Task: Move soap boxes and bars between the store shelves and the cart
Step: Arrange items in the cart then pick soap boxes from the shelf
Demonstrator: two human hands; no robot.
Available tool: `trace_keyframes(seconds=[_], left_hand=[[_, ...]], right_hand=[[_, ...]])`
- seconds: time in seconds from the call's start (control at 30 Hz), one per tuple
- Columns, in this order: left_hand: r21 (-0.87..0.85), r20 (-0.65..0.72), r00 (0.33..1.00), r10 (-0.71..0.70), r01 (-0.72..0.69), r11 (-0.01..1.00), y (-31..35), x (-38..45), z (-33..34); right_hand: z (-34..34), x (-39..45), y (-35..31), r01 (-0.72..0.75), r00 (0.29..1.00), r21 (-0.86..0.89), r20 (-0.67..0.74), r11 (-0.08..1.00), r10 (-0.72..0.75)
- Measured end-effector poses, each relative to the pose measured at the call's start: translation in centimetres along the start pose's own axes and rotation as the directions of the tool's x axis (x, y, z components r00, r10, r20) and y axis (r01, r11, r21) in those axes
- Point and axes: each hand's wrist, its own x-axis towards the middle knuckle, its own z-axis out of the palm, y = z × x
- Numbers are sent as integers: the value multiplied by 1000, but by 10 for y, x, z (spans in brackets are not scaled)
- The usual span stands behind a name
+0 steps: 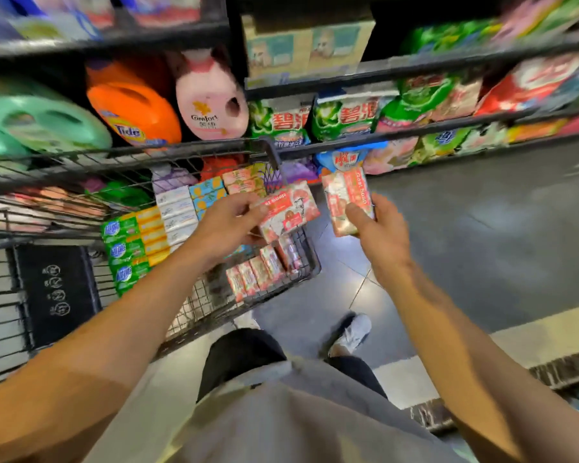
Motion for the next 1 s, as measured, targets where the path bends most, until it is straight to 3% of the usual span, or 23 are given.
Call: trace_keyframes(seconds=[0.23,0.53,1.0], left_hand=[[-37,-78,990,116,-120,992,53,6,115],[-14,-116,934,338,-342,940,165,23,267],[207,-66,775,629,-606,768,334,115,397]], right_hand=[[-141,23,7,132,990,65,-51,989,-129],[-325,69,-4,372,918,-32,-137,928,-373],[-479,176,-81,542,804,-102,-227,834,-550]])
